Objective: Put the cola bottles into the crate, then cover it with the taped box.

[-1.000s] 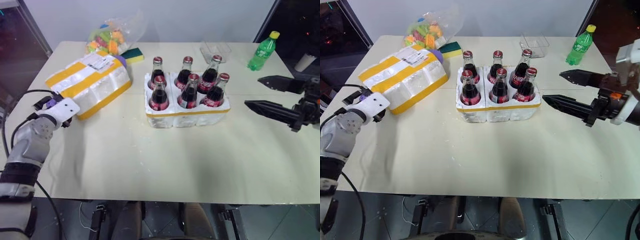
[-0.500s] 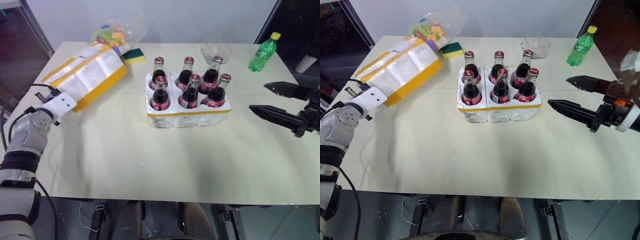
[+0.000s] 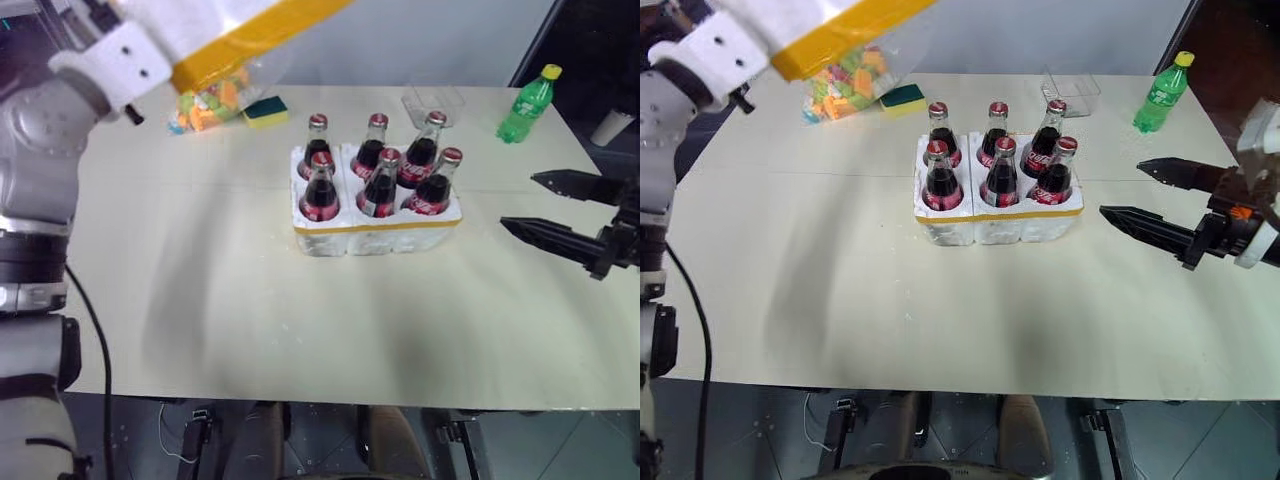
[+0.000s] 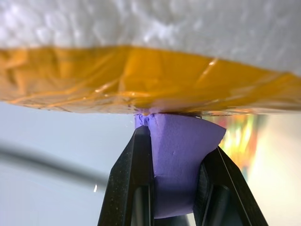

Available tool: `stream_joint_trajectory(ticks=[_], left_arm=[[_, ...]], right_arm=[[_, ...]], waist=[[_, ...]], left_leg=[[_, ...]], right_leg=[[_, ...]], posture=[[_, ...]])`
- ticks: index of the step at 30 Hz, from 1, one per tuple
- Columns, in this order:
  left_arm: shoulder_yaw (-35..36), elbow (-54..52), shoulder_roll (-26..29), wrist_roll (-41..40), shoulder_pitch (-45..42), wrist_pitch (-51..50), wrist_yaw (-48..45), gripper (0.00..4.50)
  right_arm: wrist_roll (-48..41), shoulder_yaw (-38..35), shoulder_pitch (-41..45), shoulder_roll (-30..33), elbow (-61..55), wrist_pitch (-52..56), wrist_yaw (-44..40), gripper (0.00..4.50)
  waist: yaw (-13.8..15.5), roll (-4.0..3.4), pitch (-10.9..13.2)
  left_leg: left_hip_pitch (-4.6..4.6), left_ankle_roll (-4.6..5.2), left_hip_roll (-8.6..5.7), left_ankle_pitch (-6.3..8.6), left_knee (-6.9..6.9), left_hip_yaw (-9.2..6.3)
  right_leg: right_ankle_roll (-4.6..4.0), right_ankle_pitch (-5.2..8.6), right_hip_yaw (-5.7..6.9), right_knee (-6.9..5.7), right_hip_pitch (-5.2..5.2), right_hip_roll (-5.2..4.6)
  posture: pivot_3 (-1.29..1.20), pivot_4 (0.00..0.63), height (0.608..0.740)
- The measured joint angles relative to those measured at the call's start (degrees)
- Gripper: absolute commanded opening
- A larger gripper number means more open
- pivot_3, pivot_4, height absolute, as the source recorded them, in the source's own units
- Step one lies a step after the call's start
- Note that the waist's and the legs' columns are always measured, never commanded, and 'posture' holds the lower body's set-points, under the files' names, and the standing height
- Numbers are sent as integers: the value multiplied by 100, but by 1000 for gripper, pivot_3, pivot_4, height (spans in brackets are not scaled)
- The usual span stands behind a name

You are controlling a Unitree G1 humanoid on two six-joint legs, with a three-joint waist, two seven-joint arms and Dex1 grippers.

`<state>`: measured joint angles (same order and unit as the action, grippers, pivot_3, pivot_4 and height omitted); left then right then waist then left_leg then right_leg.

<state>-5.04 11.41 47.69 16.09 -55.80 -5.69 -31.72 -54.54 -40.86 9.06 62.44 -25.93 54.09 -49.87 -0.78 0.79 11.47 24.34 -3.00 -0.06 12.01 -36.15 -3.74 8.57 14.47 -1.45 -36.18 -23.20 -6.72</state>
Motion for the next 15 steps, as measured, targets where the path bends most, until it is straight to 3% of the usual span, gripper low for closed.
stream_joint_trajectory(ticks=[4,15], left_arm=[[-592,-485,-516,-37,92,-227,-615,452],[-781,-1517,-457,243,332,-518,-1401,452]], right_arm=[[29,45,-9,-14,18,-24,32,4500],[-39,-28,-277,-238,-227,-27,391,4500]], waist=[[-31,5,3],[19,5,3]], left_leg=[[4,0,0,0,-5,1],[4,1,0,0,-8,-3]], right_leg=[[0,0,-3,2,-1,2],[0,1,-2,2,3,3]], posture=[[0,150,739],[0,150,739]])
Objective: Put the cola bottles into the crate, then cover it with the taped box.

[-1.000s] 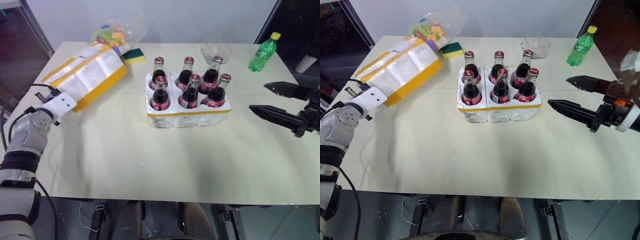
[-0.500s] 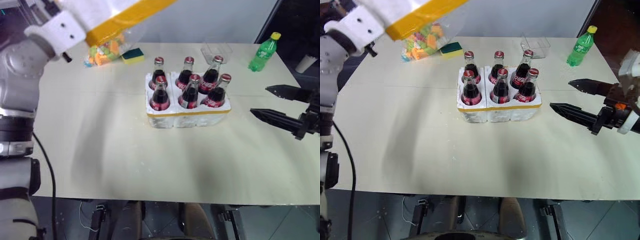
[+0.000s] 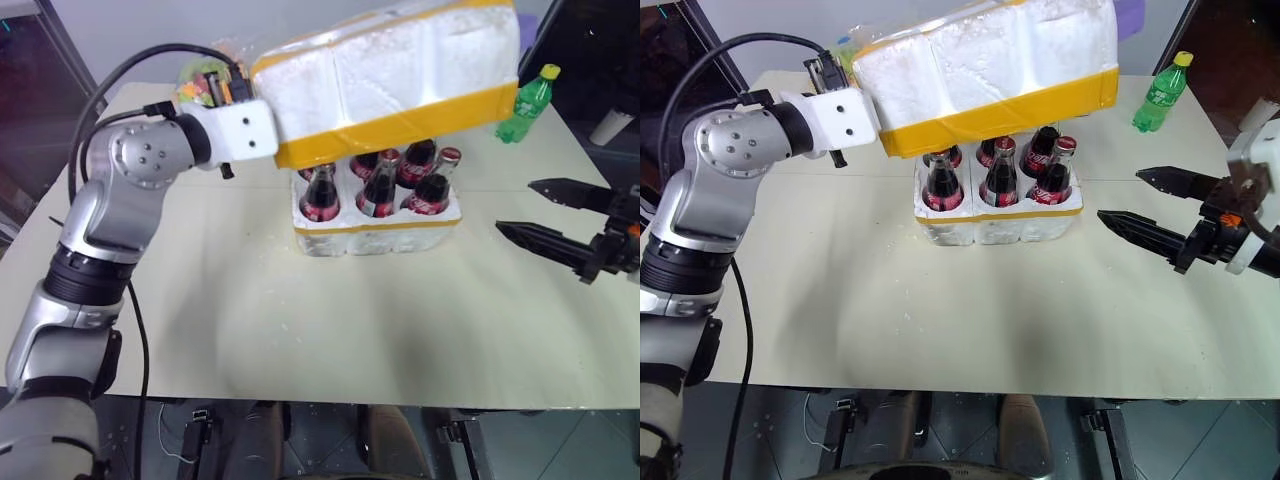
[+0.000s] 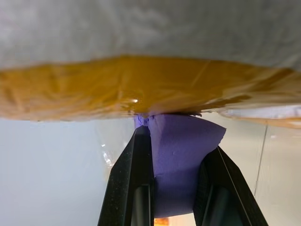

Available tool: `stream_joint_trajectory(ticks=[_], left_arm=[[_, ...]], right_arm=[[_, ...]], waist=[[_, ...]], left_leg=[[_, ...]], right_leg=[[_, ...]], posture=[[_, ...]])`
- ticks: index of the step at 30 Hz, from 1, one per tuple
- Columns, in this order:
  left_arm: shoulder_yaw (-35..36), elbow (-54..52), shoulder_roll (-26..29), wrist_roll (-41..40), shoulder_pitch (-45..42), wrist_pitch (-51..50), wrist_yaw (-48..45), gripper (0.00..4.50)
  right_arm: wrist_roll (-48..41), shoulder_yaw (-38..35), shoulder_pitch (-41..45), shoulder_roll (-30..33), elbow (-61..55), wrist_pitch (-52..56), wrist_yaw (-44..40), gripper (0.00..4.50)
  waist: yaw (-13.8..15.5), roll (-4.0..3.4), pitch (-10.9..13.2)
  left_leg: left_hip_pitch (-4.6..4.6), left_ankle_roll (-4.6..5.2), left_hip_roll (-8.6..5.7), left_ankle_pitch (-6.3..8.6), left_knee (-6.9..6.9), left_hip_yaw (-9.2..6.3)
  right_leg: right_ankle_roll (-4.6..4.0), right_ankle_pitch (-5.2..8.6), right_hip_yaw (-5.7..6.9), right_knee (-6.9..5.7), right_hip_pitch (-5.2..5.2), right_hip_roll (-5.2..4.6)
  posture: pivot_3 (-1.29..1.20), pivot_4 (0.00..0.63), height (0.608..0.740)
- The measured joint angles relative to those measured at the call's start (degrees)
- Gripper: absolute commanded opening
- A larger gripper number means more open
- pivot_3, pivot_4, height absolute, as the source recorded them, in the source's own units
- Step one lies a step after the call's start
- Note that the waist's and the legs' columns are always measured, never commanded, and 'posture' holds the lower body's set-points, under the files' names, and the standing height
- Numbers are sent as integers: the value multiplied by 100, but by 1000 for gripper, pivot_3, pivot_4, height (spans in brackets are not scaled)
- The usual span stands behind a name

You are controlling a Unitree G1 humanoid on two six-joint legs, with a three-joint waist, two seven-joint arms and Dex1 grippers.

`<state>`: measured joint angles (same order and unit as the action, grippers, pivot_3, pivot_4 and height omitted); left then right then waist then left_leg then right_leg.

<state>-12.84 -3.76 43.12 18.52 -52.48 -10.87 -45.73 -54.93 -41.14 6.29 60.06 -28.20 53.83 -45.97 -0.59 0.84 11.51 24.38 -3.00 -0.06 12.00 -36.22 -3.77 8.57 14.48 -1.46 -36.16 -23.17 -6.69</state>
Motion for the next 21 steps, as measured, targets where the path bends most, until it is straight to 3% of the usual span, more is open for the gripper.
stream_joint_trajectory(ticks=[9,16,21], left_arm=[[-226,-255,404,338,0,165,-643,452],[-503,-43,351,962,199,692,-261,3738],[-474,-104,361,1146,696,977,21,3738]], right_arm=[[-52,-23,21,-57,-36,17,287,4500],[-60,71,113,-123,-19,-82,390,4500],[-109,146,117,-140,-11,-115,382,4500]], waist=[[-25,0,0],[-14,0,0],[-20,0,0]], left_leg=[[-2,0,0,0,1,0],[-1,0,0,0,0,-1],[-1,0,0,0,2,-1]], right_leg=[[-1,1,0,1,1,0],[0,1,0,1,1,1],[0,1,0,0,0,1]], posture=[[0,150,739],[0,150,739],[0,150,739]])
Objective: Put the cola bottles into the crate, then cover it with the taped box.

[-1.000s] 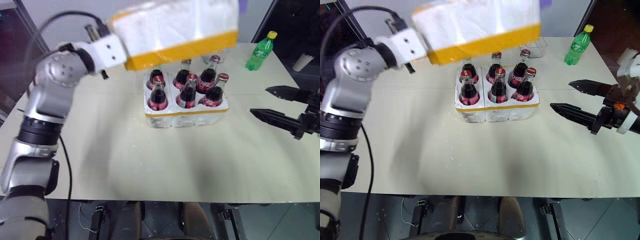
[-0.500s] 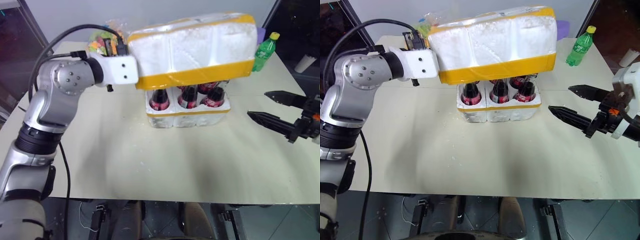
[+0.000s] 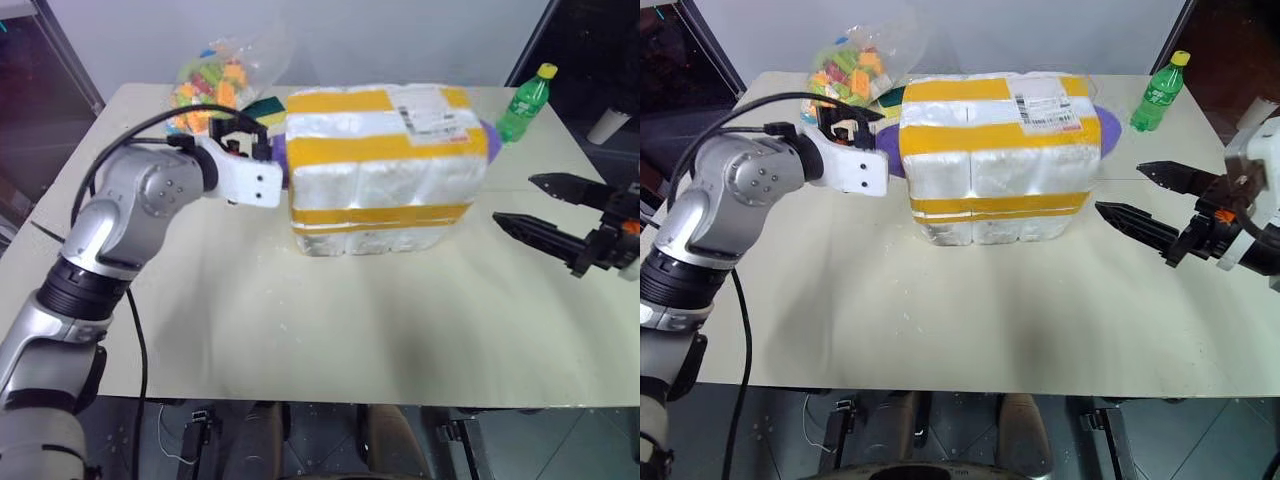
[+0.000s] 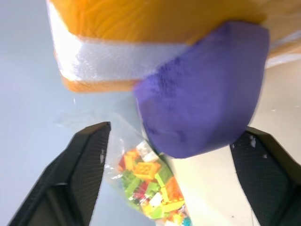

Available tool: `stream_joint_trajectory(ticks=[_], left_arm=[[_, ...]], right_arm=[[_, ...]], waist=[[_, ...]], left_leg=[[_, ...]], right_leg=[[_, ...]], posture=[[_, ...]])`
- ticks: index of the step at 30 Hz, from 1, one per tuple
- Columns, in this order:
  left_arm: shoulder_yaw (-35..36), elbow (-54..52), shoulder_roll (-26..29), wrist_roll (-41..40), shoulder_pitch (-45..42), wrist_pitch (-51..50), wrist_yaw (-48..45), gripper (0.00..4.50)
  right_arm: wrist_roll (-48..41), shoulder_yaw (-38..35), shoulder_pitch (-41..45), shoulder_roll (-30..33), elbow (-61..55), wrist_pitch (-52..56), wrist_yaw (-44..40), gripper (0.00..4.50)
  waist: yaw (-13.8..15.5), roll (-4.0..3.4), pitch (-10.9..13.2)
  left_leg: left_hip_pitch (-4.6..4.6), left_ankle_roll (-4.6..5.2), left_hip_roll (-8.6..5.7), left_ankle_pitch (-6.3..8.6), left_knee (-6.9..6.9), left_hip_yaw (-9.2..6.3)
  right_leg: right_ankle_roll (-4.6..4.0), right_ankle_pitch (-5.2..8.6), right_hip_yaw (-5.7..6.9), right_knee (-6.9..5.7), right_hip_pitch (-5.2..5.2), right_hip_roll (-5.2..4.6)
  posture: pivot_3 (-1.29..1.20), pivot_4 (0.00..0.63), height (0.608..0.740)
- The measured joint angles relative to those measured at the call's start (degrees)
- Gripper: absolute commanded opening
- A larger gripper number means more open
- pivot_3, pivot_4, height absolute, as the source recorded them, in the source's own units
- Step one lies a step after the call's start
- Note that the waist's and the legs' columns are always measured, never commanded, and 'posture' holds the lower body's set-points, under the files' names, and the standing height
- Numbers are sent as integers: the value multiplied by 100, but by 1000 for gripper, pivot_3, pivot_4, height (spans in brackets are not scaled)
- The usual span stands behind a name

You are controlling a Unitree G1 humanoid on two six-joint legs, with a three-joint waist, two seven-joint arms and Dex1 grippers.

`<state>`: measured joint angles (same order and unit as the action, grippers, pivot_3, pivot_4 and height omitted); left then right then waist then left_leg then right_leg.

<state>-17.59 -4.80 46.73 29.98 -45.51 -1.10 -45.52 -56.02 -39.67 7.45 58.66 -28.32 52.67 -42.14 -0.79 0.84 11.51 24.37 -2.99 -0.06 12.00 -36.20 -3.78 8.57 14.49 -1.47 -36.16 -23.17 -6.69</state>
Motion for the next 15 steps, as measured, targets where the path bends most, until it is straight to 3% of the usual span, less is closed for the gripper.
stream_joint_trajectory(ticks=[4,10,15], left_arm=[[644,-121,-20,-591,472,-302,-52,3738],[2437,-469,-35,-3589,1145,-2120,-1487,3738],[3218,169,1196,-5945,1377,-4554,-3511,3738]], right_arm=[[-31,-19,-60,0,43,-11,-29,4500],[-45,-205,-431,4,40,-12,-228,4500],[110,-202,-590,189,222,-116,-732,4500]], waist=[[4,0,0],[-3,-1,-1],[-55,0,1]], left_leg=[[1,0,0,0,-2,-1],[-4,0,1,0,0,-2],[-8,0,2,0,-4,1]], right_leg=[[0,0,0,-1,-1,0],[-1,0,2,-6,1,1],[-10,6,1,-3,6,1]], posture=[[0,150,739],[0,150,739],[0,150,739]])
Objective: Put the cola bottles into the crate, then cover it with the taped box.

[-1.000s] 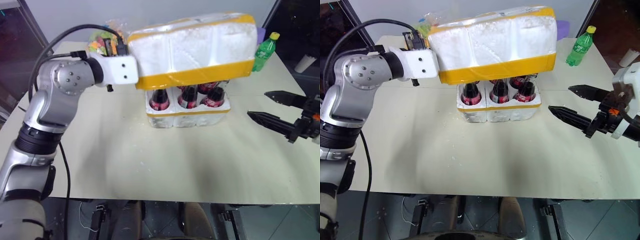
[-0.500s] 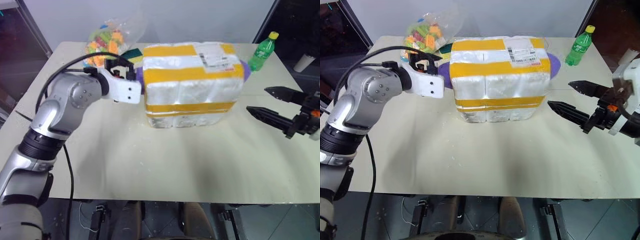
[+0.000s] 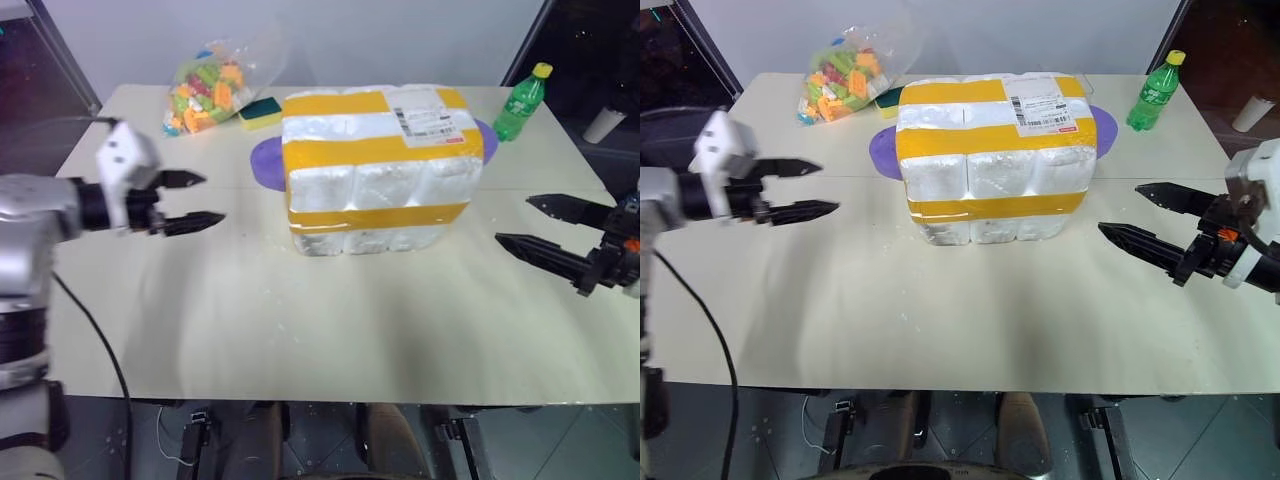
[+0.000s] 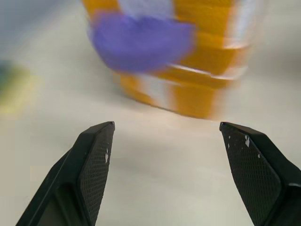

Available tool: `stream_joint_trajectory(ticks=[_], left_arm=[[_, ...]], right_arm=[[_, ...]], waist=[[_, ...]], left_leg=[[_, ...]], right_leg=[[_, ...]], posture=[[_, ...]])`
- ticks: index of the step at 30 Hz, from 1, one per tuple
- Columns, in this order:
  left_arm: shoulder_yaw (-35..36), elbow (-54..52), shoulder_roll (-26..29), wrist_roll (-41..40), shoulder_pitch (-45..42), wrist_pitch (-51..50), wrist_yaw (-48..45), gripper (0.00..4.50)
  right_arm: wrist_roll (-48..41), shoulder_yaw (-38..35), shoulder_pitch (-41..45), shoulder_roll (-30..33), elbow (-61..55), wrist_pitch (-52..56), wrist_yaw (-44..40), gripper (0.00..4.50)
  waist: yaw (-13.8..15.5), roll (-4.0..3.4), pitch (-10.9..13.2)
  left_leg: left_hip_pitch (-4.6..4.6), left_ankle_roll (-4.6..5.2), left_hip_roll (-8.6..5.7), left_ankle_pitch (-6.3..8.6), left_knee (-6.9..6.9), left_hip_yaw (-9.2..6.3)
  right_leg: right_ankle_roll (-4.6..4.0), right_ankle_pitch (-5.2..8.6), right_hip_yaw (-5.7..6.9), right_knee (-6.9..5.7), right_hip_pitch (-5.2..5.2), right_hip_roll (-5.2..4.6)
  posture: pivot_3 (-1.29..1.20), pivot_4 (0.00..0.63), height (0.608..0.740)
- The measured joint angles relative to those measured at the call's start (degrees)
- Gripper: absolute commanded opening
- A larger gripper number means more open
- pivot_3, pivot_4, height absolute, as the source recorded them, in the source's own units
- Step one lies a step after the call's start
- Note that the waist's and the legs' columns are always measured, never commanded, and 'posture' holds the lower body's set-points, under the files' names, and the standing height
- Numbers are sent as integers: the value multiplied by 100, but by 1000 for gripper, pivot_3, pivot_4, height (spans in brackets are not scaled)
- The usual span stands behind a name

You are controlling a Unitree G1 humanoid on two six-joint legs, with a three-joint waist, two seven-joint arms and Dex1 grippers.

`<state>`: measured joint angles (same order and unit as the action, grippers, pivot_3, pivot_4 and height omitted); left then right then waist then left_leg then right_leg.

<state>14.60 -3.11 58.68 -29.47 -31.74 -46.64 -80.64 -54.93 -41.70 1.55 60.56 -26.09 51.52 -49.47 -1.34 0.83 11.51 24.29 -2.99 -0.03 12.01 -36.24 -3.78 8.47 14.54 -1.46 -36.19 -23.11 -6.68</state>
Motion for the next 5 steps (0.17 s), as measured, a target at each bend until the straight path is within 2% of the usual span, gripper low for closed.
stream_joint_trajectory(ticks=[2,5], left_arm=[[7,106,264,-322,15,-74,-488,3738],[-224,383,236,-363,-119,-78,-495,3738]], right_arm=[[154,114,3,124,190,-139,-219,4500],[295,336,171,163,397,-274,-369,4500]], waist=[[49,-4,-2],[86,-3,-2]], left_leg=[[-9,0,0,0,1,-1],[-24,0,0,0,0,-2]], right_leg=[[-13,7,0,2,9,0],[-16,9,2,9,28,-1]], posture=[[0,150,739],[0,150,739]])
